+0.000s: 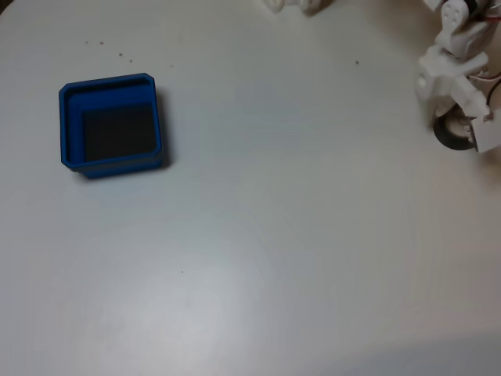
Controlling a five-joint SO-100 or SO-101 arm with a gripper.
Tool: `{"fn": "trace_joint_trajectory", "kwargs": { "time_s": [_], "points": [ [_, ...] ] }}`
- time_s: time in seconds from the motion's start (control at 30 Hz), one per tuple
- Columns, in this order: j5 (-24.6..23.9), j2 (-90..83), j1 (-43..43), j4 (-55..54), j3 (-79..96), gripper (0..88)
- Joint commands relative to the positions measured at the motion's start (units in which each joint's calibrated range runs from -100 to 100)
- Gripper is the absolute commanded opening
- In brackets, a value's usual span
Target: Pick the black tape roll and drop it in the blue box
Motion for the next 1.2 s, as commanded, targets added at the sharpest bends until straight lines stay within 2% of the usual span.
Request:
{"fn": "trace_joint_trajectory", "kwargs": {
  "time_s": [0.0, 0.17, 0.57, 1.17],
  "points": [
    [0.3, -0.5, 0.0, -0.3, -4.1, 15.3],
    [0.3, -0.5, 0.0, -1.1, -4.1, 18.7],
    [0.3, 1.6, -3.6, -7.5, -4.1, 18.7],
    [0.2, 2.4, -3.6, -7.7, -4.0, 18.7]
  ]
}}
